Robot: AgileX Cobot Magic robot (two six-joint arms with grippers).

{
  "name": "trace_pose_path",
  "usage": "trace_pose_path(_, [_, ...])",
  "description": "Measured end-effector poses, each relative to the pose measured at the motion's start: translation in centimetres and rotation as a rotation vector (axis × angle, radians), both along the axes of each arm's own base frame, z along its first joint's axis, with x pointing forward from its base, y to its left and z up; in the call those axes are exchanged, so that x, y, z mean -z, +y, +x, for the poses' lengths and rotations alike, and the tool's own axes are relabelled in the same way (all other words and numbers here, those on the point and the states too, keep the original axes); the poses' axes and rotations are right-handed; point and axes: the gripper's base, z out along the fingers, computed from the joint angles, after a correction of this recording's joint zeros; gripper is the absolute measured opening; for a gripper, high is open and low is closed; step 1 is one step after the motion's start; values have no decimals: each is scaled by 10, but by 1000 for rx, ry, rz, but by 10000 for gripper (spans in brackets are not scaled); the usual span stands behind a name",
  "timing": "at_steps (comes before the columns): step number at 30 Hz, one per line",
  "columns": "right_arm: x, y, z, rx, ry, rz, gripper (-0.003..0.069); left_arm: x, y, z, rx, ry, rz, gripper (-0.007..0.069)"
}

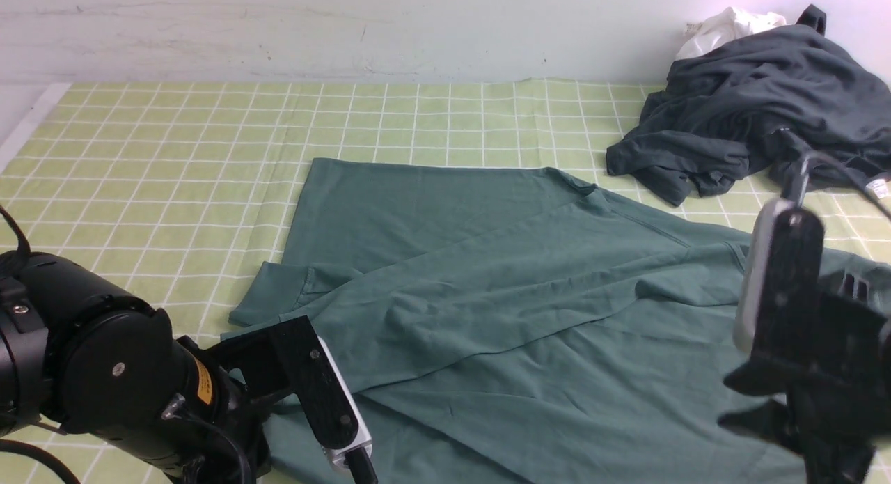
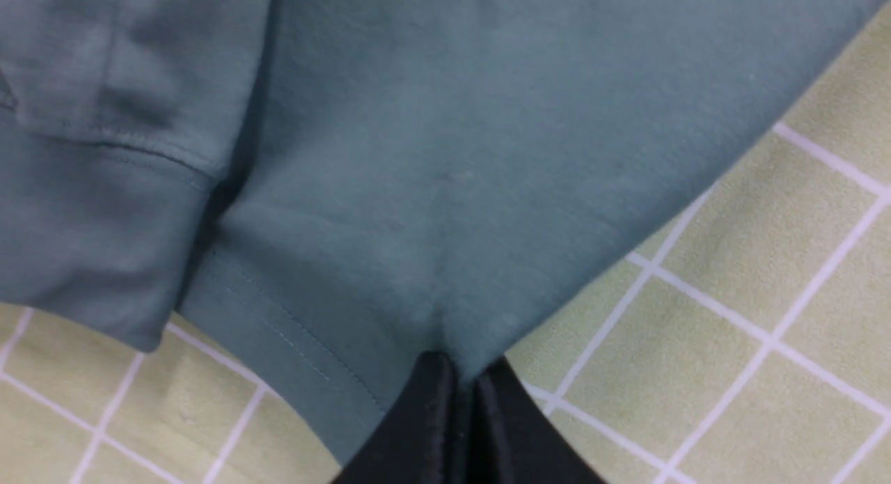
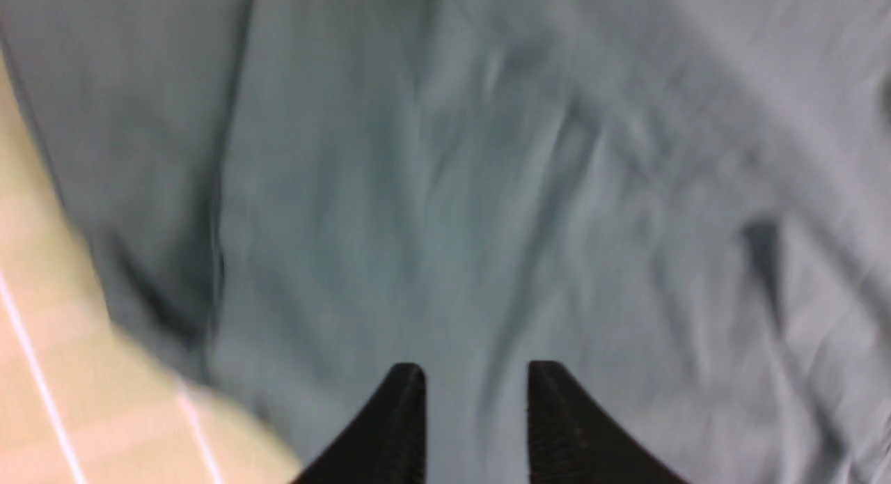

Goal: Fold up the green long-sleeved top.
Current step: Use both arms simultaneously to clamp the lower edge of the clothing fabric

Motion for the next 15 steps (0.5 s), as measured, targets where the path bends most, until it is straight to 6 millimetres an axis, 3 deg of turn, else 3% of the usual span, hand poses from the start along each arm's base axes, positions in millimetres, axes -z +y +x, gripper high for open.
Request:
trace_pose_path(2, [33,-13,-1,-41,79,-211,319,1,0,1,-16,-4,-8,-1])
trace_pose_path(4, [51,-21,0,-69,106,-334,341,0,0,1,-24,-6,-11,-1])
trace_pose_path(15, [88,-26,21,-36,116,-474,311,0,-3,2,-47,-18,-41,-1])
